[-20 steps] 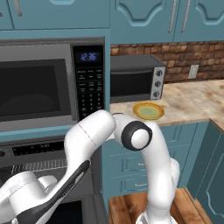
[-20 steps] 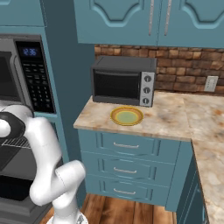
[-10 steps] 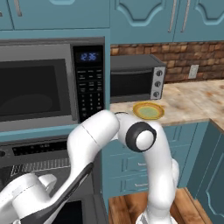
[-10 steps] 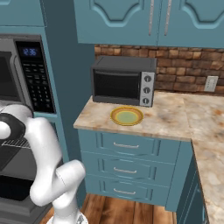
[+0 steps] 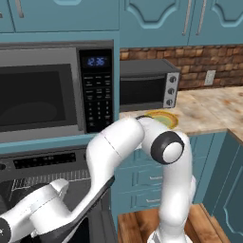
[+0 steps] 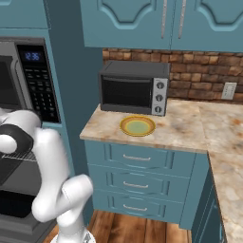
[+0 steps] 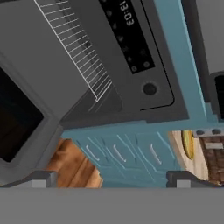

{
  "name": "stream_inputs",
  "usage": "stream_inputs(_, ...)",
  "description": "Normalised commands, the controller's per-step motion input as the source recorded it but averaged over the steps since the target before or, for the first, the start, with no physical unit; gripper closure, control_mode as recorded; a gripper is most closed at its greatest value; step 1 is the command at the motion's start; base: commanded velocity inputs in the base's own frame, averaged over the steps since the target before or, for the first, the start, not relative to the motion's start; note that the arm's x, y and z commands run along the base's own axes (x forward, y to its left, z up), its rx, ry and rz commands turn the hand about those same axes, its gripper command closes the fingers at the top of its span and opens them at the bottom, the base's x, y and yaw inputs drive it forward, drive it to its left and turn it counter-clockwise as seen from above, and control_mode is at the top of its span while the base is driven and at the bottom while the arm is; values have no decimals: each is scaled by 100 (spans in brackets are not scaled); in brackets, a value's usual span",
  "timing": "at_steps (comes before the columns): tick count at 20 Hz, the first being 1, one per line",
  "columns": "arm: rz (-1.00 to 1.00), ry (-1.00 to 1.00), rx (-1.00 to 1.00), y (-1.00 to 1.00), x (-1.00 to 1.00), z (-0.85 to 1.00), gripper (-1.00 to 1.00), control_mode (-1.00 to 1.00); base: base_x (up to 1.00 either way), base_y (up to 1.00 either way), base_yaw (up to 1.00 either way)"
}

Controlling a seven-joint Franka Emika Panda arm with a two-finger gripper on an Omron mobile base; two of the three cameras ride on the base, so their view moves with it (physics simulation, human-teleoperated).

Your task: Take the fish from the oven and place it on the plate on the counter.

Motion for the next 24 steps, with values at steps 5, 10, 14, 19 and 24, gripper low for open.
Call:
stream_inputs(5, 18, 15, 0, -60, 43, -28, -100, -100, 0, 0, 0)
stream_inputs(10, 3, 2, 0, -8, 11, 0, -100, -100, 0, 0, 0)
stream_inputs(14, 0, 1, -6, -7, 47, -18, -100, -100, 0, 0, 0)
stream_inputs(19, 0, 0, -7, 0, 33, -9, -100, -100, 0, 0, 0)
stream_inputs(24, 0, 0, -8, 0, 19, -3, -100, -100, 0, 0, 0)
